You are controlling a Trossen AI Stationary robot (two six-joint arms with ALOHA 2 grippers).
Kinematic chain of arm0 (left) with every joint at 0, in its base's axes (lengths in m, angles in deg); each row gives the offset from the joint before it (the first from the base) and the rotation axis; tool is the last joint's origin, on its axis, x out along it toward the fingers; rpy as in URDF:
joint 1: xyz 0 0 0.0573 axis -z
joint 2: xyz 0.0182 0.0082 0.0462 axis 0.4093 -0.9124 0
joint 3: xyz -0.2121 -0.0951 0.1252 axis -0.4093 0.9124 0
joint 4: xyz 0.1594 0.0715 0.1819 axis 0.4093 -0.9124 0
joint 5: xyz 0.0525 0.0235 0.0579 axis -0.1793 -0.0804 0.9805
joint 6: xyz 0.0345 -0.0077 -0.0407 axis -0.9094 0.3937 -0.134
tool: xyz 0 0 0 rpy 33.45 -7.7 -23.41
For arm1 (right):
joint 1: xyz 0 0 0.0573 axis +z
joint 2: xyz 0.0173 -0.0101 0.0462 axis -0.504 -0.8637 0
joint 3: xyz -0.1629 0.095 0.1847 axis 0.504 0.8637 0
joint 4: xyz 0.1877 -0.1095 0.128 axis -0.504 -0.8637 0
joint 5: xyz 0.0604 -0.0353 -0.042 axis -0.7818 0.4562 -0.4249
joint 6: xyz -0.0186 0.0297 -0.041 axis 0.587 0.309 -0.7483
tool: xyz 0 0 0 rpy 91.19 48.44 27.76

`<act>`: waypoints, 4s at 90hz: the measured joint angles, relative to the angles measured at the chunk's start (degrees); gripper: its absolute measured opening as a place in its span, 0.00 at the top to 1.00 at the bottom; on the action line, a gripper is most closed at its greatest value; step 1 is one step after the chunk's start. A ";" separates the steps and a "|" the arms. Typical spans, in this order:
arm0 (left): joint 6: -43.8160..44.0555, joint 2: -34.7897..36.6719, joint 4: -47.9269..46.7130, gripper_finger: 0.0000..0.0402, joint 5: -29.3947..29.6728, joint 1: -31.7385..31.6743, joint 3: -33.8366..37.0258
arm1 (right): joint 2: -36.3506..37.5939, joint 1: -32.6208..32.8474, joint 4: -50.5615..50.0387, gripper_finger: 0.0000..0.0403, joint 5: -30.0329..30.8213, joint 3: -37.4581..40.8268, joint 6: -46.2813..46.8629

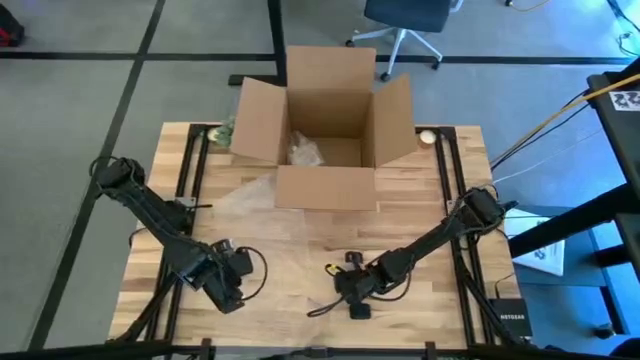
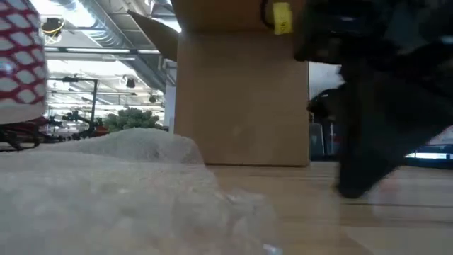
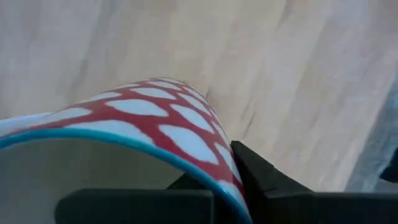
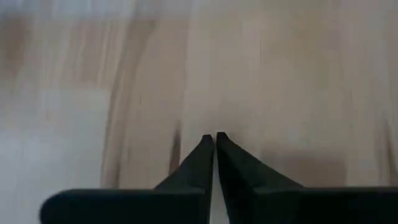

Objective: Wrap mug
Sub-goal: Wrap the red mug with the bubble wrap

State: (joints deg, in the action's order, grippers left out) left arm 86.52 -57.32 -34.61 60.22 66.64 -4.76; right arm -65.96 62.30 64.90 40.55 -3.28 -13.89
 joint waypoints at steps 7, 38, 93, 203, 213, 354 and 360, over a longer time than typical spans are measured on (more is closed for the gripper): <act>-2.11 0.00 1.04 1.00 0.00 -1.10 0.00 | 0.44 0.02 10.62 0.98 1.92 -0.09 -1.17; -5.65 0.00 2.83 1.00 1.11 -3.81 0.02 | -12.62 -1.81 38.85 1.00 7.66 -3.05 -7.71; -8.13 0.00 4.86 1.00 1.66 -5.43 0.04 | -0.39 0.79 -19.75 1.00 3.13 -4.06 -0.55; -11.76 -12.40 36.91 1.00 3.02 -7.85 1.80 | 1.50 12.07 -39.84 1.00 10.35 -4.05 25.25; -17.17 -12.01 33.46 1.00 4.67 -10.31 -2.95 | 2.58 11.78 -37.81 1.00 9.58 -4.18 25.43; -55.16 -24.68 15.35 0.60 -9.87 -23.88 -22.60 | 2.80 11.85 -27.27 0.97 15.13 -4.26 37.51; -54.98 -23.70 15.11 0.59 -9.80 -23.88 -22.60 | 2.80 11.85 -27.27 0.92 15.13 -4.26 37.68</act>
State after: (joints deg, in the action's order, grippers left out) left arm 31.55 -81.02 -19.50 50.43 42.75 -27.36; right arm -63.16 74.14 37.63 55.67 -7.53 23.79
